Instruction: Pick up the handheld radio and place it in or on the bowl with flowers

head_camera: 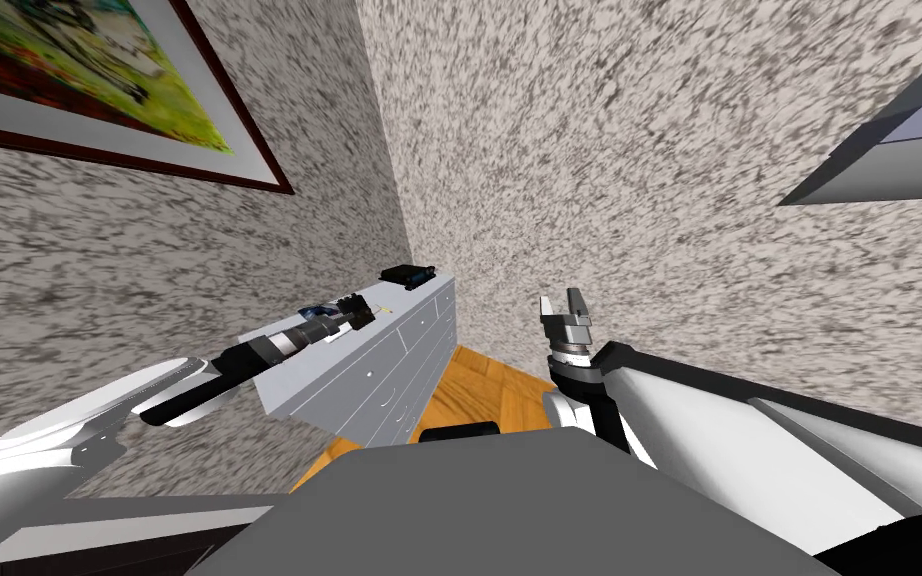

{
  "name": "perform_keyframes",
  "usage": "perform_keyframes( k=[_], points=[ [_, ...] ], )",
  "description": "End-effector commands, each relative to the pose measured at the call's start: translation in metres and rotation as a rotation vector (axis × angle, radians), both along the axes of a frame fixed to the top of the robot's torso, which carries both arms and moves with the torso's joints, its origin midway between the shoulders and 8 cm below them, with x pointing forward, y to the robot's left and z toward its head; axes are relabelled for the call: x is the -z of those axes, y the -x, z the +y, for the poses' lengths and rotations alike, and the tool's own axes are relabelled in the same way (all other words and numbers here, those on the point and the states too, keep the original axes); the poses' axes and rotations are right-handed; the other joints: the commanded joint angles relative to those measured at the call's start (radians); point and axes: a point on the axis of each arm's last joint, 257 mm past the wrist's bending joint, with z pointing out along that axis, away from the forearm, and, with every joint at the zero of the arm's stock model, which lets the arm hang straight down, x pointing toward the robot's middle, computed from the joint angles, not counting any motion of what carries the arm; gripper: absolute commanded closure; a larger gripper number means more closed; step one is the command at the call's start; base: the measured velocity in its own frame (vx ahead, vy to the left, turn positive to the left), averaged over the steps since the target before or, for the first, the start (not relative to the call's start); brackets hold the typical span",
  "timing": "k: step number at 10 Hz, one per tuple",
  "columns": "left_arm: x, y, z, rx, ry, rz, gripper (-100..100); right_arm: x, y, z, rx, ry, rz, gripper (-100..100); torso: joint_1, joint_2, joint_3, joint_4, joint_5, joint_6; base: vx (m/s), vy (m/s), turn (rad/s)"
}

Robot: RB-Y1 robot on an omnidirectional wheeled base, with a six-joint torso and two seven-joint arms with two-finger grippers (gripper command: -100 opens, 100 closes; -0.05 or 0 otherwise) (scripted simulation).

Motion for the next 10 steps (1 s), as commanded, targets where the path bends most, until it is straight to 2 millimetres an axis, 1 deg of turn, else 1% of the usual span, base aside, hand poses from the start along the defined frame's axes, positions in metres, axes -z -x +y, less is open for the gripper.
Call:
perform_keyframes(
  k=[1, 2, 3, 4, 5, 6, 7, 8, 9, 10],
  points=[
    [-0.007, 0.000, -0.017, 0.029, -0.003, -0.015, 100, 0.000, 0.000, 0.000, 0.000, 0.000, 0.000, 0, 0.000, 0.000, 0.000, 0.000, 0.000, 0.000, 0.022, 0.021, 0.007],
    [-0.008, 0.000, -0.019, 0.033, -0.004, -0.016, 100, 0.000, 0.000, 0.000, 0.000, 0.000, 0.000, 0, -0.002, 0.000, 0.000, 0.000, -0.001, 0.001, 0.008, 0.002, -0.017],
    [0.003, 0.002, -0.027, 0.030, 0.007, 0.007, 100, 0.000, 0.000, 0.000, 0.000, 0.000, 0.000, 0, -0.004, 0.001, 0.001, 0.000, -0.001, 0.001, 0.032, 0.037, 0.226],
    [-0.002, 0.002, -0.036, 0.046, 0.005, -0.004, 100, 0.000, 0.000, 0.000, 0.000, 0.000, 0.000, 0, -0.001, 0.001, 0.001, 0.000, -0.001, -0.002, 0.039, 0.042, 0.137],
    [-0.007, 0.002, -0.046, 0.066, 0.005, -0.014, 100, 0.000, 0.000, 0.000, 0.000, 0.000, 0.000, 0, 0.000, 0.001, 0.001, 0.001, -0.001, 0.000, 0.023, 0.024, -0.013],
    [0.005, 0.004, -0.054, 0.058, 0.017, 0.011, 100, 0.000, 0.000, 0.000, 0.000, 0.000, 0.000, 0, -0.003, 0.001, 0.001, 0.001, -0.001, 0.002, 0.052, 0.053, 0.188],
    [-0.001, 0.005, -0.065, 0.081, 0.018, 0.000, 100, 0.000, 0.000, 0.000, 0.000, 0.000, 0.000, 0, 0.000, 0.000, 0.000, 0.000, -0.001, -0.001, 0.043, 0.045, 0.153],
    [-0.005, 0.006, -0.073, 0.098, 0.018, -0.008, 100, 0.000, 0.000, 0.000, 0.000, 0.000, 0.000, 0, 0.000, 0.000, 0.001, 0.001, -0.001, 0.000, 0.015, 0.021, -0.009],
    [0.006, 0.009, -0.084, 0.094, 0.033, 0.018, 100, 0.000, 0.000, 0.000, 0.000, 0.000, 0.000, 0, -0.003, 0.002, 0.001, 0.001, -0.001, 0.001, 0.041, 0.055, 0.176],
    [-0.001, 0.012, -0.097, 0.122, 0.035, 0.005, 100, 0.000, 0.000, 0.000, 0.000, 0.000, 0.000, 0, -0.001, 0.001, 0.001, 0.001, -0.001, -0.001, 0.043, 0.047, 0.140]
  ],
)
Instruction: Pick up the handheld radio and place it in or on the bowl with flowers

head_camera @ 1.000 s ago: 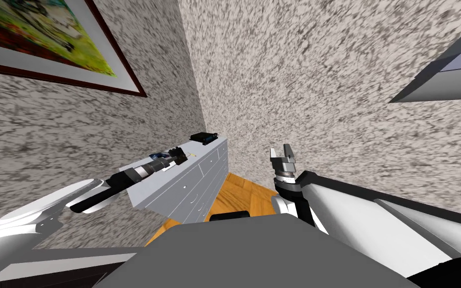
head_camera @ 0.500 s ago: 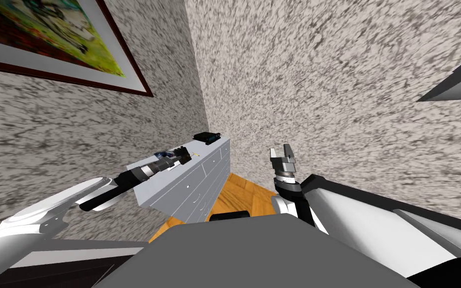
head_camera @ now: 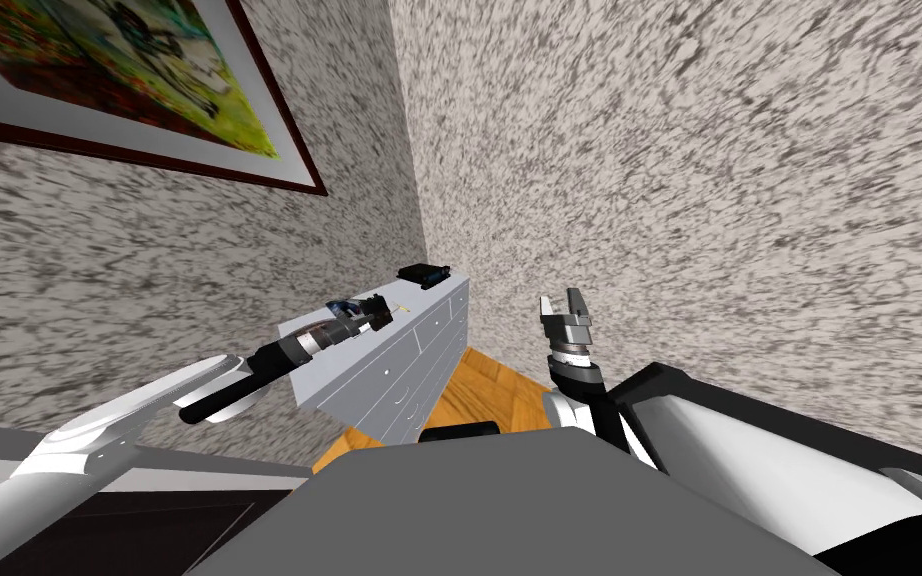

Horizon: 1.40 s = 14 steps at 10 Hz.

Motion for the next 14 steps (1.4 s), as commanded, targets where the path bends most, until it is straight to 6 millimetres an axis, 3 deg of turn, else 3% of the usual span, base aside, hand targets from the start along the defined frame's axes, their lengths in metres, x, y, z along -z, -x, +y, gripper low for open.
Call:
perform_keyframes(
  k=[1, 2, 3, 4, 5, 6, 14],
  points=[
    [-0.004, 0.002, -0.013, 0.019, 0.004, -0.007, 100, 0.000, 0.000, 0.000, 0.000, 0.000, 0.000, 0, 0.000, 0.000, 0.000, 0.000, 0.000, 0.000, 0.019, 0.015, -0.002],
    [0.008, 0.006, -0.024, 0.019, 0.021, 0.024, 100, 0.000, 0.000, 0.000, 0.000, 0.000, 0.000, 0, -0.002, 0.001, 0.000, 0.000, -0.001, 0.001, 0.042, 0.030, 0.220],
    [0.001, 0.009, -0.037, 0.043, 0.024, 0.010, 100, 0.000, 0.000, 0.000, 0.000, 0.000, 0.000, 0, -0.001, 0.000, 0.000, 0.000, 0.000, -0.001, 0.047, 0.033, 0.127],
    [0.004, 0.006, -0.032, 0.034, 0.019, 0.013, 100, 0.000, 0.000, 0.000, 0.000, 0.000, 0.000, 0, -0.001, 0.000, 0.000, 0.000, 0.000, 0.000, 0.018, 0.015, -0.003],
    [0.003, 0.006, -0.033, 0.035, 0.018, 0.012, 0, 0.000, 0.000, 0.000, 0.000, 0.000, 0.000, 0, -0.002, 0.001, 0.000, 0.000, 0.000, 0.000, 0.000, 0.000, 0.000],
    [-0.002, 0.000, -0.019, -0.002, -0.001, 0.004, 100, 0.000, 0.000, 0.000, 0.000, 0.000, 0.000, 0, -0.002, 0.002, 0.001, 0.000, 0.000, 0.000, -0.066, -0.019, -0.198],
    [-0.038, -0.029, 0.069, -0.224, -0.089, -0.056, 100, 0.000, 0.000, 0.000, 0.000, 0.000, 0.000, 0, -0.004, 0.016, 0.010, 0.004, -0.002, -0.002, -0.159, -0.007, -0.221]
  ],
)
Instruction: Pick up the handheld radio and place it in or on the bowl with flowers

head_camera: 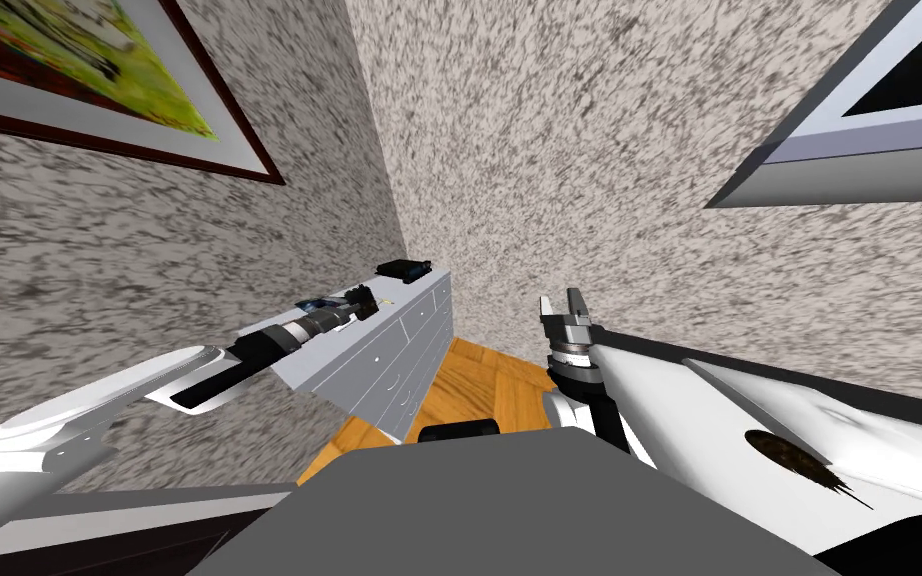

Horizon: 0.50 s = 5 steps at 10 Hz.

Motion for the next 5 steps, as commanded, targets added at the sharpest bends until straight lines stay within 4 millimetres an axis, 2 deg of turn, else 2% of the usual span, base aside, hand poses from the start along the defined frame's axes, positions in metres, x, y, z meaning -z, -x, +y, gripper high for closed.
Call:
perform_keyframes(
  k=[1, 2, 3, 5],
  points=[
    [-0.007, -0.006, 0.015, -0.036, -0.007, -0.013, 100, 0.000, 0.000, 0.000, 0.000, 0.000, 0.000, 0, 0.000, 0.000, 0.000, 0.000, 0.000, 0.000, -0.141, 0.027, -0.147],
    [-0.009, -0.007, 0.016, -0.037, -0.007, -0.017, 100, 0.000, 0.000, 0.000, 0.000, 0.000, 0.000, 0, 0.002, -0.001, 0.000, 0.000, 0.000, 0.000, -0.149, 0.084, -0.075],
    [-0.010, -0.009, 0.014, -0.029, -0.005, -0.020, 100, 0.000, 0.000, 0.000, 0.000, 0.000, 0.000, 0, 0.006, 0.000, 0.000, 0.000, 0.001, -0.001, -0.128, 0.167, -0.027],
    [-0.012, -0.011, -0.002, 0.018, 0.004, -0.028, 100, 0.000, 0.000, 0.000, 0.000, 0.001, 0.000, 0, 0.019, -0.001, 0.000, 0.000, 0.004, -0.002, -0.102, 0.273, 0.028]
  ],
)
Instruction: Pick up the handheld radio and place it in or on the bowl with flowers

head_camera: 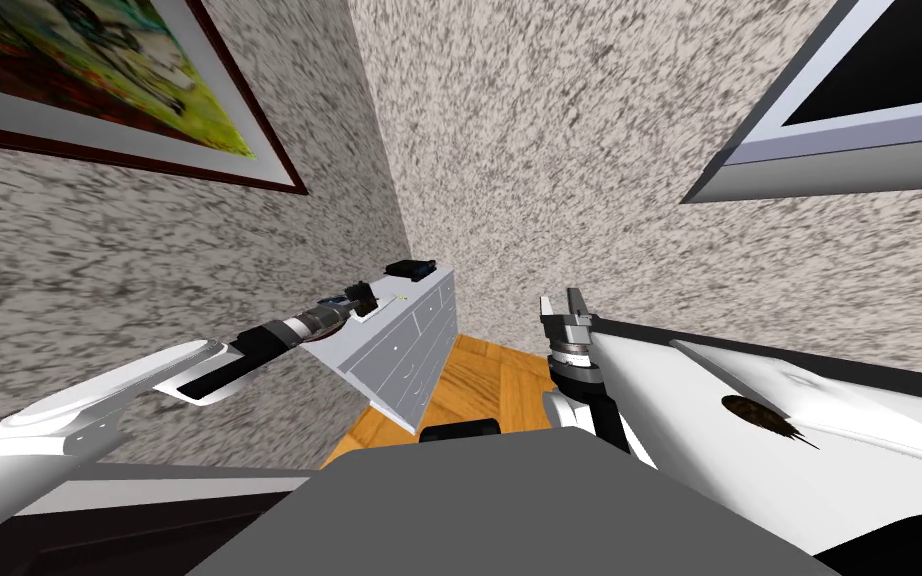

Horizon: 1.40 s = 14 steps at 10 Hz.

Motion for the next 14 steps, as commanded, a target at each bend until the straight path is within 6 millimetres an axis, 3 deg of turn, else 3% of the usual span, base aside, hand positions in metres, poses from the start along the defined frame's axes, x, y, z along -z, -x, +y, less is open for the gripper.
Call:
perform_keyframes(
  k=[1, 5, 6, 7, 11, 12, 13, 14],
  points=[
    [-0.002, -0.002, -0.013, 0.041, 0.006, -0.005, 100, 0.000, 0.000, 0.000, 0.000, 0.000, 0.000, 0, 0.000, 0.000, 0.000, 0.000, 0.000, 0.000, -0.058, 0.287, 0.076],
    [-0.004, -0.003, -0.041, 0.131, 0.023, -0.014, 100, 0.000, 0.000, 0.000, 0.000, 0.000, 0.000, 0, -0.003, -0.006, -0.004, -0.002, 0.000, 0.001, -0.014, 0.237, 0.082],
    [-0.004, -0.003, -0.037, 0.116, 0.020, -0.012, 100, 0.000, 0.000, 0.000, 0.000, 0.000, 0.000, 0, -0.006, -0.007, -0.004, -0.002, 0.000, 0.002, 0.007, 0.076, 0.009],
    [-0.004, -0.003, -0.038, 0.119, 0.018, -0.013, -100, 0.000, 0.000, 0.000, 0.000, 0.000, 0.000, 0, -0.012, -0.007, -0.005, -0.002, -0.001, 0.003, 0.001, 0.017, 0.000],
    [-0.004, -0.003, -0.038, 0.118, 0.018, -0.013, -100, 0.000, 0.000, 0.000, 0.000, -0.001, 0.000, 0, -0.020, -0.007, -0.005, -0.002, -0.004, 0.003, 0.000, 0.002, 0.000],
    [-0.004, -0.003, -0.038, 0.118, 0.018, -0.013, 0, 0.000, 0.000, 0.000, 0.000, -0.001, 0.000, 0, -0.020, -0.007, -0.005, -0.002, -0.004, 0.003, 0.000, 0.000, 0.000],
    [-0.012, -0.003, -0.039, 0.124, 0.018, -0.006, -100, 0.000, 0.000, 0.000, 0.000, -0.001, 0.000, 0, -0.020, -0.007, -0.005, -0.002, -0.004, 0.003, 0.026, -0.011, 0.030],
    [-0.016, -0.003, -0.039, 0.128, 0.017, -0.003, -100, 0.000, 0.000, 0.000, 0.000, -0.001, 0.000, 0, -0.020, -0.009, -0.005, -0.002, -0.004, 0.003, 0.049, -0.016, 0.035]
  ],
)
